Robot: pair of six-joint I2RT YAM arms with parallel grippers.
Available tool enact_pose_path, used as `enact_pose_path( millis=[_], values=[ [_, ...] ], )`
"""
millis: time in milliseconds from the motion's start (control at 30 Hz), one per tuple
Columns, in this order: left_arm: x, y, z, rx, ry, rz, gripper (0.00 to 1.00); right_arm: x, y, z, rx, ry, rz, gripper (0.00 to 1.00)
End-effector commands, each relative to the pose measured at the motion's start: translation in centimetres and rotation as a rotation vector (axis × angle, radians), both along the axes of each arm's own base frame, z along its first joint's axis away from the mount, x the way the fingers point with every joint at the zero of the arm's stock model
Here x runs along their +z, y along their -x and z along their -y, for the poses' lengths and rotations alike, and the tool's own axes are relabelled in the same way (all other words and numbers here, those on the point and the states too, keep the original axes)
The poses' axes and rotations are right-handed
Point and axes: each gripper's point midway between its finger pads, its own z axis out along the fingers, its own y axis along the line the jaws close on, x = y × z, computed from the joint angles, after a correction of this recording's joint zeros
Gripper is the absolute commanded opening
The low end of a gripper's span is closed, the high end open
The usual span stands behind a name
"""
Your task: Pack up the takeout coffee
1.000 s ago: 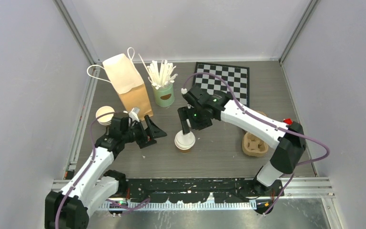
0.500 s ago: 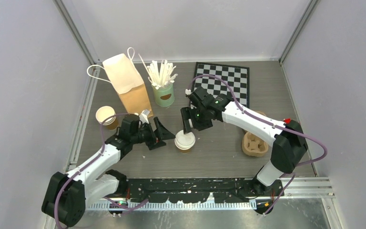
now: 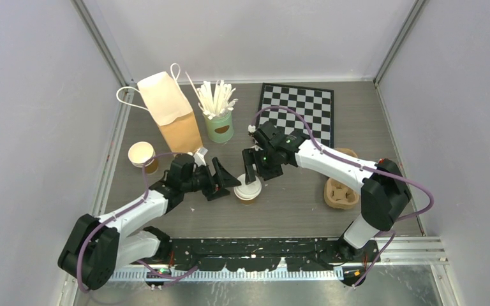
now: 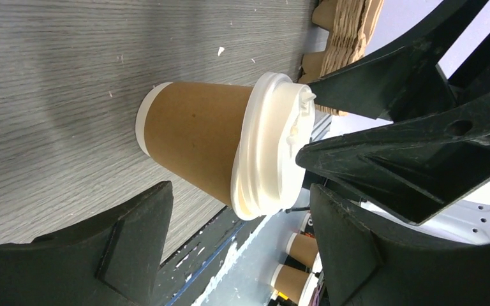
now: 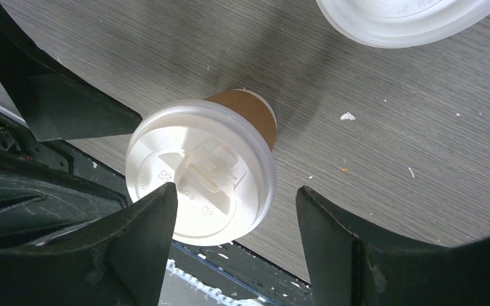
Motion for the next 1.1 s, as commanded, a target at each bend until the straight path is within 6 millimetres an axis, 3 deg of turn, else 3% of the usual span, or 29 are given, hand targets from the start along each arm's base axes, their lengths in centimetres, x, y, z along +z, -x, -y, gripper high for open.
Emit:
enact_pose_path(
  millis=[0,600,700,867,1067],
  values=[
    [0.9,-0.8,0.6,0.010,0.029,0.050,0.78,0.8,0.1,-1.0,0.004,-0.060,0.011,0.72],
    [0.2,-0.6,0.6,0.017,0.012,0.035,0.54,1.0,1.3,-2.1,0.017,-0.088,0.011,0.71],
    [0.4,-0.7,0.7,0.020,0.017,0.036,0.54,1.1,1.3,-2.1,0.015,-0.094,0.011,0.70],
    [1.1,-0.7,1.0,0.016,0.030,0.048,0.63,1.7,1.2,-2.1,0.012,-0.105,0.026,0.69],
    [1.5,-0.6,1.3,0.008,0.038,0.052,0.65,1.9,1.2,-2.3,0.015,-0.110,0.027,0.65]
  ],
)
